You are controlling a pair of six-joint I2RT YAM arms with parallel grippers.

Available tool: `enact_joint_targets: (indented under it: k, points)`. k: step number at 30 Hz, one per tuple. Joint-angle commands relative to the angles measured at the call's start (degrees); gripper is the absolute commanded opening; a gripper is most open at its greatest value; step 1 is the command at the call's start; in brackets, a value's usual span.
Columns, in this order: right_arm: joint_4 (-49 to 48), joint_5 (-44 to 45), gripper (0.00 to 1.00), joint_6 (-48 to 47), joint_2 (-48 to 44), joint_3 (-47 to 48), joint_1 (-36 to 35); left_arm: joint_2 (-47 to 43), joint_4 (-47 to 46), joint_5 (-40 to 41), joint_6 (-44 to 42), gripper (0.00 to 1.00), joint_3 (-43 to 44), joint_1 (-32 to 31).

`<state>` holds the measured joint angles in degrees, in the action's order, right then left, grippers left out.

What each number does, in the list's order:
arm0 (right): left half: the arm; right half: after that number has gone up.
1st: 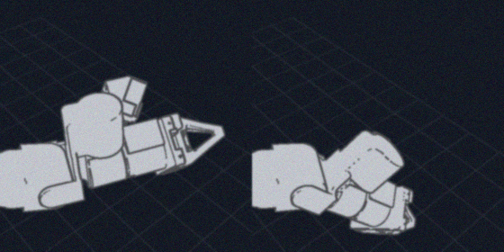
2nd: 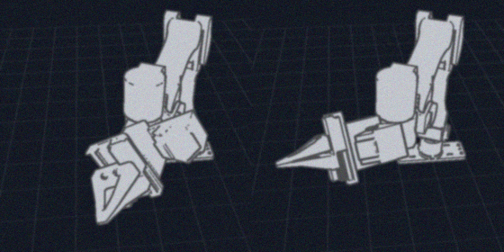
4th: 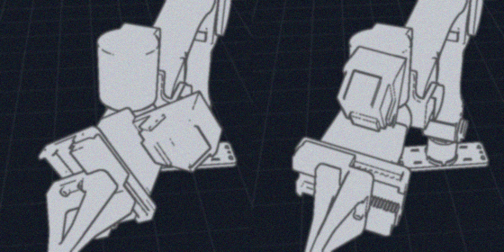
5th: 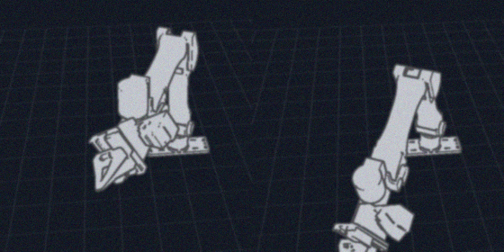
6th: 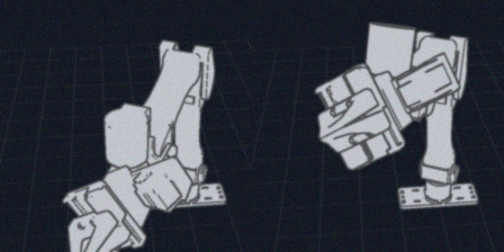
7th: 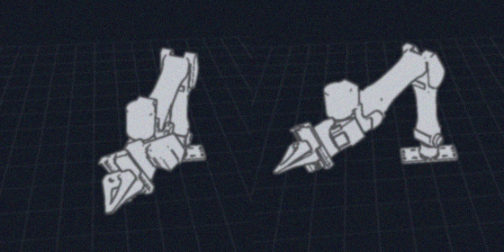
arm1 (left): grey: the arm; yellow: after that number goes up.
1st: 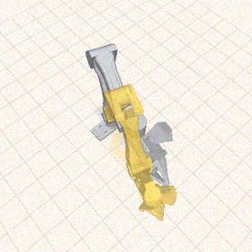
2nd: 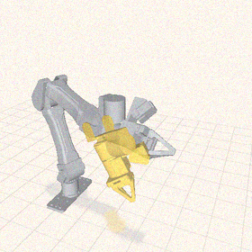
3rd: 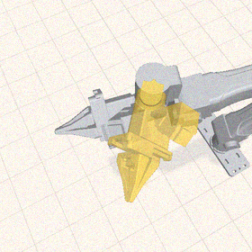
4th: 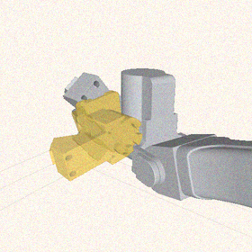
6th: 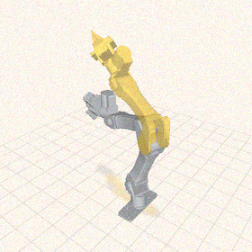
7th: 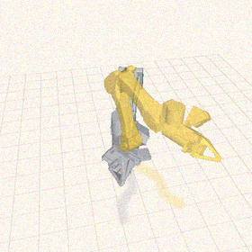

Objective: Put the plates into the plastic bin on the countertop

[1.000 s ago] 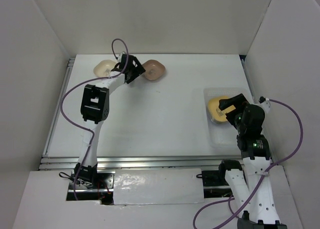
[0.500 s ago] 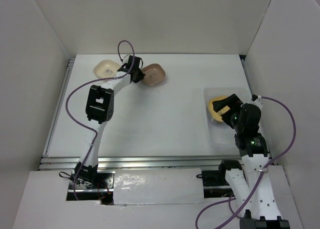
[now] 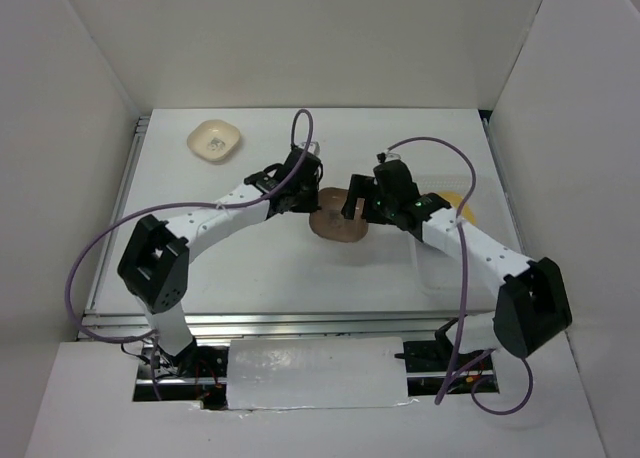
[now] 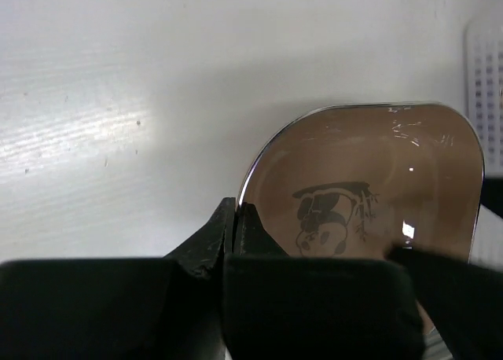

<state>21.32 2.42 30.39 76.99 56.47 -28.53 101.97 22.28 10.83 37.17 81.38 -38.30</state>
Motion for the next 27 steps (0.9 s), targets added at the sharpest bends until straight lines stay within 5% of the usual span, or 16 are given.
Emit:
enact_joint_targets:
  k: [1, 5, 7, 8, 10, 12, 13, 18, 22, 27]
  points:
    - [-3.13, 3.73, 0.94, -0.69, 3.59, 1.98, -2.83, -4.41, -0.75, -2.48, -2.98, 0.0, -4.91, 0.08]
    - [-3.3, 5.76, 0.68, 2.21, 5.54, 1.28, -4.42, -8.89, -0.49, -1.34, -2.63, 0.0, -6.24, -1.16]
    - [-4.0, 5.5, 0.47, 3.27, 5.36, 0.49, -4.95, -9.77, 0.3, 0.32, -2.71, 0.0, -5.71, -1.6]
    - [-4.01, 5.76, 0.2, 4.05, 5.19, 0.4, -5.65, -10.39, 0.74, 0.59, -2.71, 0.0, -5.19, -1.6]
    - [-2.87, 7.51, 0.0, 5.2, 4.31, 0.05, -6.18, -11.27, 2.23, 3.65, -1.67, 0.22, -4.31, -1.51]
    - [-1.64, 9.53, 0.0, 6.96, 3.08, -0.13, -6.01, -12.32, 5.99, 7.78, 0.35, 0.62, -2.82, -1.08]
    - [-0.07, 9.97, 0.0, 7.48, 1.08, -0.65, -5.22, -13.89, 7.41, 13.2, 3.49, 0.99, -2.46, -0.64]
    - [5.38, 11.82, 0.0, 12.05, -10.52, -6.7, 8.88, -21.19, 14.54, 19.93, 10.99, 0.99, -4.3, 8.93]
    - [6.28, 9.64, 0.0, 12.5, -22.21, -10.15, 24.72, -26.38, 12.27, 14.23, 8.72, 0.99, -8.52, 18.69]
    - [6.37, 7.61, 0.0, 10.83, -21.55, -10.76, 41.61, -24.9, 14.01, 8.68, 6.95, 0.99, -7.47, 25.65]
